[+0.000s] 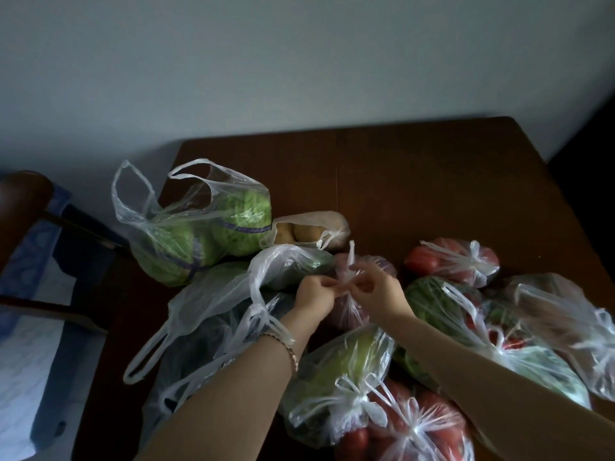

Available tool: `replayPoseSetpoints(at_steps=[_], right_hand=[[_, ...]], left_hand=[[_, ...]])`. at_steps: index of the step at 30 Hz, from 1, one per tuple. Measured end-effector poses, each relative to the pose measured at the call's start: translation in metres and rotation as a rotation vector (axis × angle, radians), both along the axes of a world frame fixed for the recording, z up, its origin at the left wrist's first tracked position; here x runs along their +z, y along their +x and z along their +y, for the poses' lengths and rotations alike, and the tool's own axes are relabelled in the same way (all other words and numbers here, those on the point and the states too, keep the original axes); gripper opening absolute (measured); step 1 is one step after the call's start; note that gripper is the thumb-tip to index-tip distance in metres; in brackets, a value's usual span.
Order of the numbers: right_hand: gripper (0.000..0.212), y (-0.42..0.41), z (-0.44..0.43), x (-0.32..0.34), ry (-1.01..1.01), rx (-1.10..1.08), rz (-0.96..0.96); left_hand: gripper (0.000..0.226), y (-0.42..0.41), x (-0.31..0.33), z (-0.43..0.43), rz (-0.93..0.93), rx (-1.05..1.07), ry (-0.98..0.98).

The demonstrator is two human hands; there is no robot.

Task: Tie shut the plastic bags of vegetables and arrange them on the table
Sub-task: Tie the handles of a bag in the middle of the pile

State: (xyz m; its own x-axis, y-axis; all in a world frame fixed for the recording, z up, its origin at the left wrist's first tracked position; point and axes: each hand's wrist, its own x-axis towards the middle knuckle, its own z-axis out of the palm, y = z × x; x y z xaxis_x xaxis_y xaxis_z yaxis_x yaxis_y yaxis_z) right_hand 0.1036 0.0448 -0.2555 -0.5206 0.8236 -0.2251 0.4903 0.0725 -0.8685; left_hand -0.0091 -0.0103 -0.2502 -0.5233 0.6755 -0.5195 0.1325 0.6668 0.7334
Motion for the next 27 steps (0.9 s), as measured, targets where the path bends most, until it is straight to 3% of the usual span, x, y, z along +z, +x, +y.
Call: replayPoseSetpoints(at_steps=[4, 11, 19, 22, 27], right_hand=[[0.025, 0.006, 0.001, -0.002, 0.362, 0.303, -0.060], [0.026, -0.006, 0.008, 0.006, 0.310, 0.416, -0.374], [0.021, -0.001, 0.009, 0.008, 0.319, 0.366, -0.304], [0.012, 0.002, 0.009, 0.009, 0.251, 0.244, -0.161], [0.019, 0.008, 0.019, 0.011, -0.183, 0.166, -0.057]], left_hand=[[0.027, 0.000, 0.005, 0.000, -0.071, -0.054, 0.028], [0.023, 0.003, 0.008, -0.004, -0.006, -0.073, 0.062], [0.024, 0.006, 0.009, -0.009, 0.035, -0.067, 0.111], [0.022, 0.006, 0.009, -0.010, 0.060, -0.077, 0.128], [0.018, 0.009, 0.007, -0.014, 0.144, -0.127, 0.179]])
